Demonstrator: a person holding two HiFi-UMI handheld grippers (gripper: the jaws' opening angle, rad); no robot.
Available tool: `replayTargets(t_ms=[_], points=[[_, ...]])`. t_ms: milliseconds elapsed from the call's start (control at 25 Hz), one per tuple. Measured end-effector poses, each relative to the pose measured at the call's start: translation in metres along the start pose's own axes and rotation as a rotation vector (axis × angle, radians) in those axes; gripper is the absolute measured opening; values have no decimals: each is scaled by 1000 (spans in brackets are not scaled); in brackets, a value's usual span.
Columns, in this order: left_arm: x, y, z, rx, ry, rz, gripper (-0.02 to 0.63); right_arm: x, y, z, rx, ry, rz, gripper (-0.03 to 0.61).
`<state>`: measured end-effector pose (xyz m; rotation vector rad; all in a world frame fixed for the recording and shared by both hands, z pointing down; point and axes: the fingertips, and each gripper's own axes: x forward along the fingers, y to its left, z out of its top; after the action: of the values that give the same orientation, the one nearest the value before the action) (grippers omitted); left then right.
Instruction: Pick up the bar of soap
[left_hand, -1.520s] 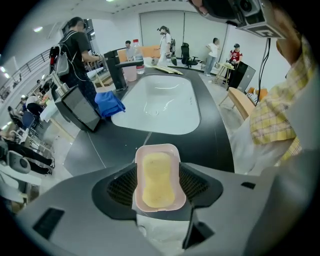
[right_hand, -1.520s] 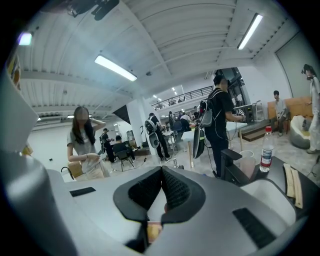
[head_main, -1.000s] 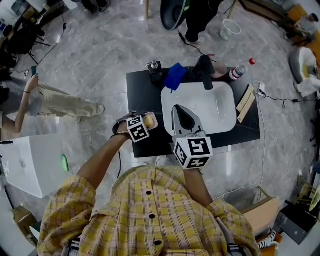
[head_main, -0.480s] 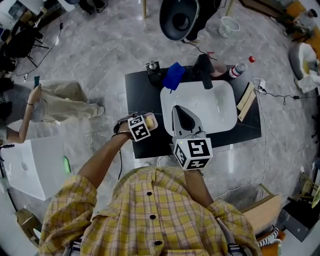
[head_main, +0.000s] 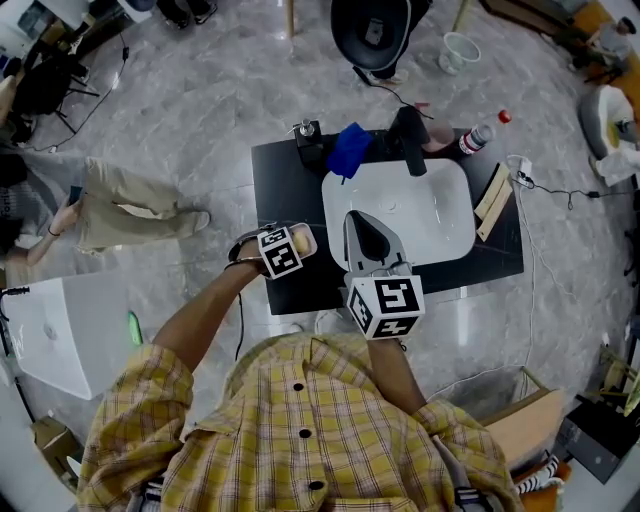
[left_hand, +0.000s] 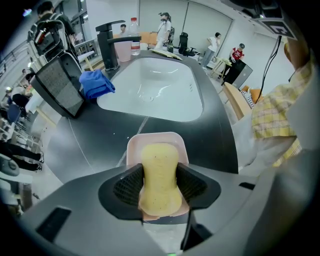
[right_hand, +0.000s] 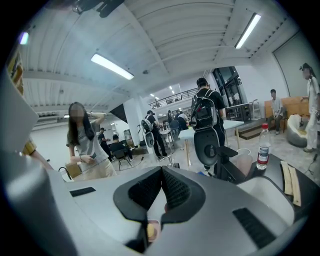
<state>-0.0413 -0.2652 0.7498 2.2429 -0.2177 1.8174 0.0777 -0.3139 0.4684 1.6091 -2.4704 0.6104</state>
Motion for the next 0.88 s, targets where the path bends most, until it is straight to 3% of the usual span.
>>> replayTargets(t_ms=[440,880], points=[[-12,4,-1,-129,-39,3,207,-7,5,0,-3,-6,1,20],[-27,-1,-3,-186,-81,18,199,-14,15,1,-9,-16,13,20]])
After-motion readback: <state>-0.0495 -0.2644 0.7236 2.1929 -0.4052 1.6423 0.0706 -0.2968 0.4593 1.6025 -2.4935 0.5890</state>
